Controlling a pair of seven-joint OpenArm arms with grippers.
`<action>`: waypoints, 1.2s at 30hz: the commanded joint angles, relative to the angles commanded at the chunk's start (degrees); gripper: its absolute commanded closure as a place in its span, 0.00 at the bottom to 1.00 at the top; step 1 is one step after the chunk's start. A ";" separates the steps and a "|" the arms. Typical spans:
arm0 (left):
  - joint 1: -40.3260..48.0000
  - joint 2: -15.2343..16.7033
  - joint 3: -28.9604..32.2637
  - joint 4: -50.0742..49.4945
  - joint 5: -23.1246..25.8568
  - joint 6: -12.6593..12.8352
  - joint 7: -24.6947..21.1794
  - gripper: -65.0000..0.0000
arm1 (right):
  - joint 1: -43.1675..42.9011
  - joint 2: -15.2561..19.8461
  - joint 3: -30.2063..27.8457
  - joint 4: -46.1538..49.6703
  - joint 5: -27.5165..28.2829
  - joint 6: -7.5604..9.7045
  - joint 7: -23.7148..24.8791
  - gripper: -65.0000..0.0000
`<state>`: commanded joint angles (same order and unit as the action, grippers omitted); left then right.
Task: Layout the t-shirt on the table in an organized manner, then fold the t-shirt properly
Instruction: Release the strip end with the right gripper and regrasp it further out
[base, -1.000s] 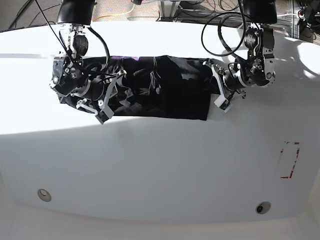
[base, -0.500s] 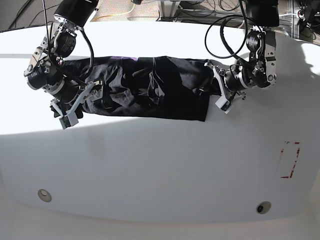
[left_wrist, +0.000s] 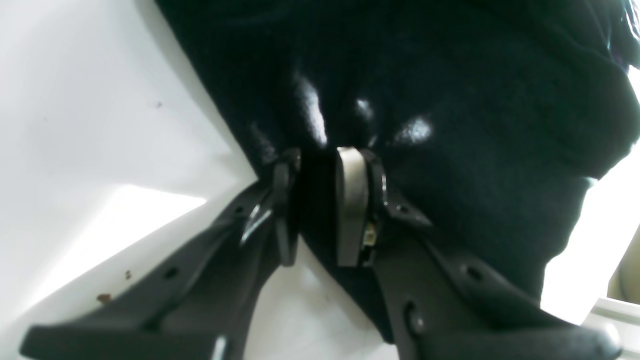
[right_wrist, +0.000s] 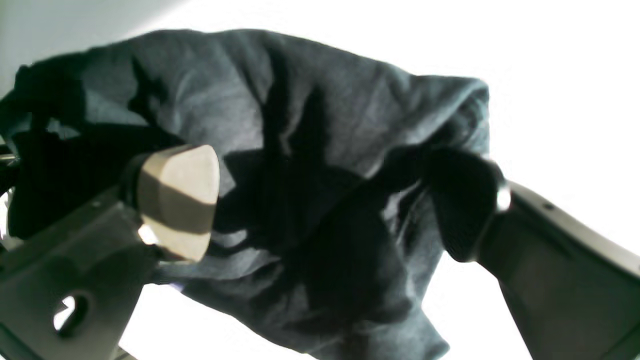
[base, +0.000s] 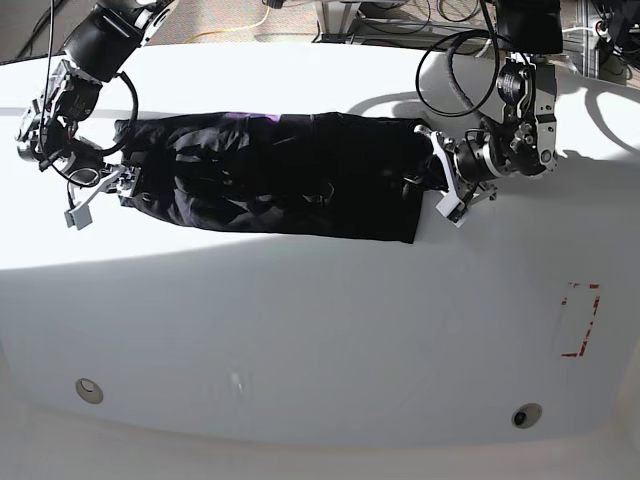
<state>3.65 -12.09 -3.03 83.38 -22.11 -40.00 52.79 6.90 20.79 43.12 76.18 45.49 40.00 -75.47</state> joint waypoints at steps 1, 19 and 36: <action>0.00 -0.09 0.00 0.00 0.00 0.00 0.00 0.84 | 0.00 0.70 0.00 -0.70 0.00 0.00 0.26 0.00; 0.00 -0.18 0.00 0.35 0.00 0.00 0.00 0.84 | -3.52 4.31 -0.35 -5.80 -0.53 0.00 2.99 0.00; 0.00 -0.18 0.00 0.18 0.00 0.00 0.00 0.84 | -7.74 -1.85 -4.04 -5.01 -0.18 0.00 2.64 0.00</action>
<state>3.65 -12.26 -3.03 83.56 -22.11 -40.00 52.79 -0.84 18.95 39.08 71.16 45.32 40.00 -72.84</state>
